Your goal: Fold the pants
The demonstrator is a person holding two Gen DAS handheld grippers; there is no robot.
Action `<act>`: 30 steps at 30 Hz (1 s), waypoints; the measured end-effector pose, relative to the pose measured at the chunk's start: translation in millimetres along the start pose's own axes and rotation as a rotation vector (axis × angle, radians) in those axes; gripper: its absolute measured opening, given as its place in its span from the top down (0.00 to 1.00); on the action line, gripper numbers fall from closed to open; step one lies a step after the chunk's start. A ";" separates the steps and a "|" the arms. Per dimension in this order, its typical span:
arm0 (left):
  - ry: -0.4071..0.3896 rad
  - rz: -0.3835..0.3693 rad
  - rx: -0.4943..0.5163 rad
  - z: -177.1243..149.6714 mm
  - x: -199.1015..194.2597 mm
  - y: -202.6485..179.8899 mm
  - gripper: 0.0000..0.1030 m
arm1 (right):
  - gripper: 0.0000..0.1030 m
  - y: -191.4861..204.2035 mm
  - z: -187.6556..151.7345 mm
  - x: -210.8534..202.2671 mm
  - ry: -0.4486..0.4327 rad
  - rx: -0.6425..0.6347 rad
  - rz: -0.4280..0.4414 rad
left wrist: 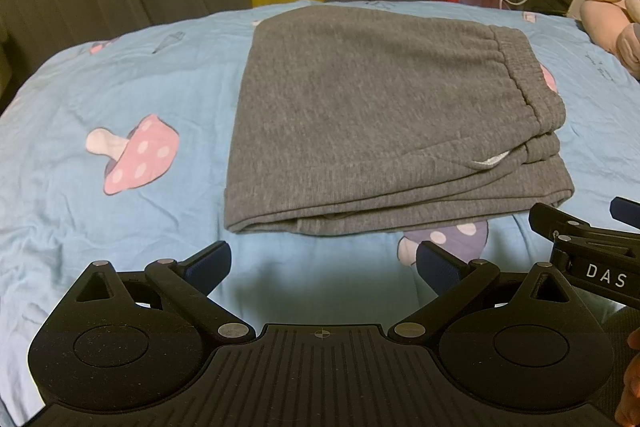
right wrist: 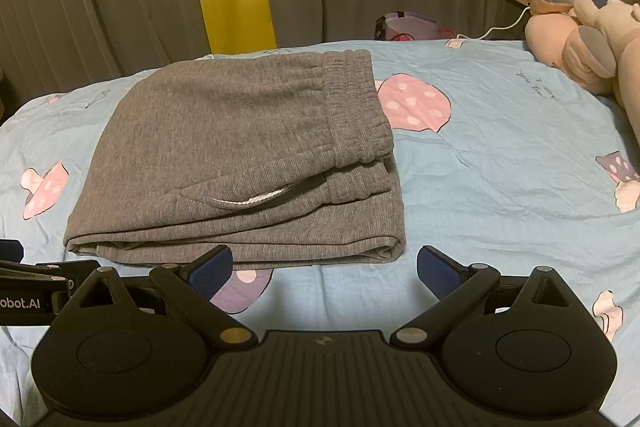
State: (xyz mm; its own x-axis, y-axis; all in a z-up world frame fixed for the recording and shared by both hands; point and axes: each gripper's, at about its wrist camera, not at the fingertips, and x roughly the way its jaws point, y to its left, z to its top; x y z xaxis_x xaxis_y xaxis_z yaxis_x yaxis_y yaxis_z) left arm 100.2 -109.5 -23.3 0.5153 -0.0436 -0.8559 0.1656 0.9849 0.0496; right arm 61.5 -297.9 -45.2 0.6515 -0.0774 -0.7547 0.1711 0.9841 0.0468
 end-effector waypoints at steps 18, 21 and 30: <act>0.000 -0.001 0.001 0.0 0.0 0.4 0.00 | 0.04 -1.2 0.1 0.6 0.004 0.006 0.001; 0.000 -0.001 0.001 -0.1 0.0 0.2 0.00 | 0.04 -1.3 0.0 0.7 0.004 0.006 0.002; 0.000 0.000 0.002 0.0 -0.1 0.0 0.00 | 0.04 -1.0 0.0 0.6 0.004 0.008 0.001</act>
State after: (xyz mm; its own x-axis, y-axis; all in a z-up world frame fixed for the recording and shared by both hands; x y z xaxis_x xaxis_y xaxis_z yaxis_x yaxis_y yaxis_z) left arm 100.2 -109.6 -23.2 0.5151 -0.0435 -0.8560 0.1674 0.9846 0.0507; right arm 61.8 -299.0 -45.6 0.6485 -0.0754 -0.7575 0.1758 0.9830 0.0527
